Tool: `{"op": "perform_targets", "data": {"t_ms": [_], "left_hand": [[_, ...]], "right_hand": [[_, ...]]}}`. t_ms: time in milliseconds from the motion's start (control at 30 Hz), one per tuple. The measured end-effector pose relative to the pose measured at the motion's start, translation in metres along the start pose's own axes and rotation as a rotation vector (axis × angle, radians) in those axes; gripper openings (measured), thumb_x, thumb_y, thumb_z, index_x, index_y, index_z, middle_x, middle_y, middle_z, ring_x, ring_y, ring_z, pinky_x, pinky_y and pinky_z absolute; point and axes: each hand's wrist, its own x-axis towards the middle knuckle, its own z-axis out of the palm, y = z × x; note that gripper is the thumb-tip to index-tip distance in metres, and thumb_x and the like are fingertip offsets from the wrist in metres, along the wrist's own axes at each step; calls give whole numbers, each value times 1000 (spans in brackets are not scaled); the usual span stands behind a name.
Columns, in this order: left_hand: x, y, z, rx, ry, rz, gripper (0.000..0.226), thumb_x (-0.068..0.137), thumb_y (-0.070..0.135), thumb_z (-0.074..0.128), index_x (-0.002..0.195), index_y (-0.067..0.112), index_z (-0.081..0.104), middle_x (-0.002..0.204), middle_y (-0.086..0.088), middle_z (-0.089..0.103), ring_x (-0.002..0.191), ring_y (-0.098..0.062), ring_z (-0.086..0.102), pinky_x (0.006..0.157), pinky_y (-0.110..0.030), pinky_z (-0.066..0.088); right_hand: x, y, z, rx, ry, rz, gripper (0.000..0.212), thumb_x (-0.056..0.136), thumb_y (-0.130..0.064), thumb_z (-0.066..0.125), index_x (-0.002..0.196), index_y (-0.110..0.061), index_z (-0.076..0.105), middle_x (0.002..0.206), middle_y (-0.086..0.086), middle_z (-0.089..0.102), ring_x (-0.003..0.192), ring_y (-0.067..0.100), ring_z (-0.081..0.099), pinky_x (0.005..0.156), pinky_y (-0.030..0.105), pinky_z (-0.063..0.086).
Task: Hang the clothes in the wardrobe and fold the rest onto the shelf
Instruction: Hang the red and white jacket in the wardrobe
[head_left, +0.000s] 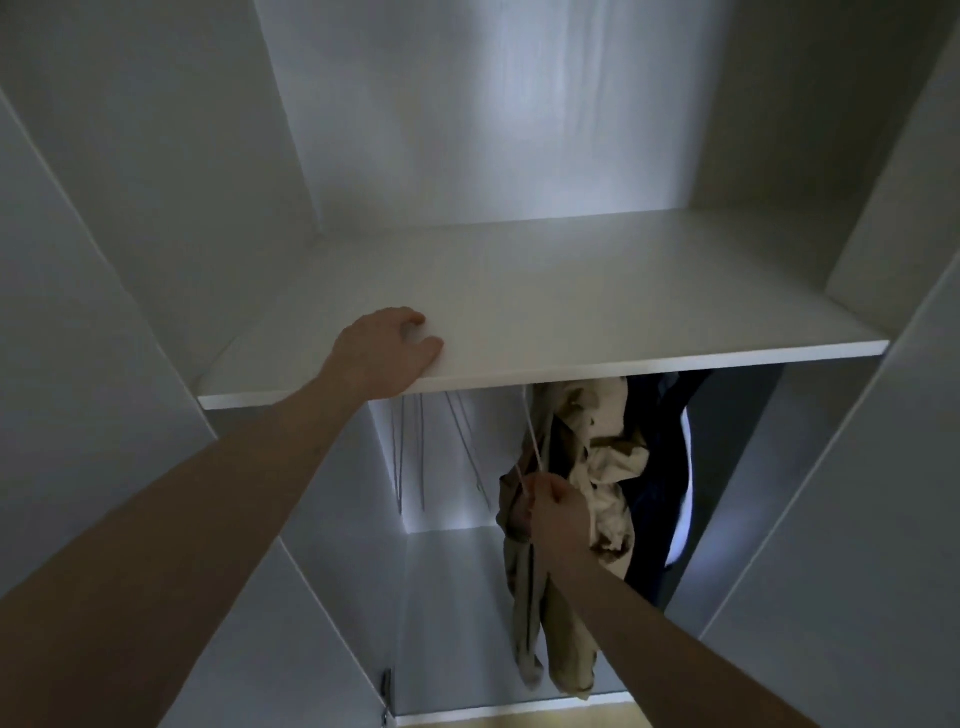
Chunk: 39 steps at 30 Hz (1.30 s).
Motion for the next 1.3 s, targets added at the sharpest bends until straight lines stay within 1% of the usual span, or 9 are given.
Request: {"op": "perform_targets", "data": {"t_ms": [67,233,400,500,600,700,900,1133,1300], "left_hand": [[0,0,0,2,6,14,55,94,56,60,141,27,58,150,0,53,136,-26,50,115,-36,35],[-6,1,-4,-23,-5,72,55,88,57,58,135,27,62,147,-2,56,131,-29,53,111,-39,40],[-41,1,0,-322,327,358,26,85,34,64,106,23,74,123,4,70,115,-22,62,103,-33,44],[-85,27,18,-436,357,500,15,86,20,66,98,20,74,115,4,71,107,-20,64,97,-30,45],[-140,54,44,-510,187,607,12,89,15,68,99,20,73,113,5,69,109,-18,62,97,-26,45],[-199,72,73,-533,-36,665,18,90,13,71,106,21,72,118,8,65,113,-11,59,98,-14,42],[-323,119,120,-504,-472,649,49,91,15,74,133,31,56,137,9,54,126,-11,49,104,-38,47],[-499,215,154,-497,-621,916,72,84,11,81,144,32,45,146,-3,51,136,-23,46,113,-47,41],[-651,293,157,-552,-703,1074,34,86,6,77,117,19,68,128,-4,66,123,-23,58,103,-32,41]], "right_hand": [[-19,6,-13,46,44,-22,35,106,-15,48,87,7,68,64,0,62,59,12,57,50,17,45],[-72,13,-51,0,79,-70,31,106,-23,49,93,-8,73,79,10,72,72,17,69,63,23,53],[-140,21,-87,-30,119,-5,35,108,-24,47,91,-13,75,78,-1,70,71,16,65,67,29,54],[-190,26,-110,-55,159,6,34,108,-23,48,89,-17,76,83,1,72,68,13,65,64,28,54],[-248,29,-143,-88,200,-23,37,108,-23,48,86,-24,78,88,0,73,62,12,58,57,27,47],[-311,36,-189,-161,256,14,36,107,-29,48,88,-31,79,67,-6,57,55,9,42,53,24,33],[-469,52,-283,-207,351,103,36,106,-26,51,84,-20,79,58,-1,27,52,13,25,53,30,20],[-706,86,-368,-229,568,168,36,101,-43,58,86,-20,81,63,9,19,54,16,19,52,27,19],[-863,117,-403,-221,797,179,35,95,-45,65,79,-18,81,59,9,18,53,25,17,50,30,15]]}}
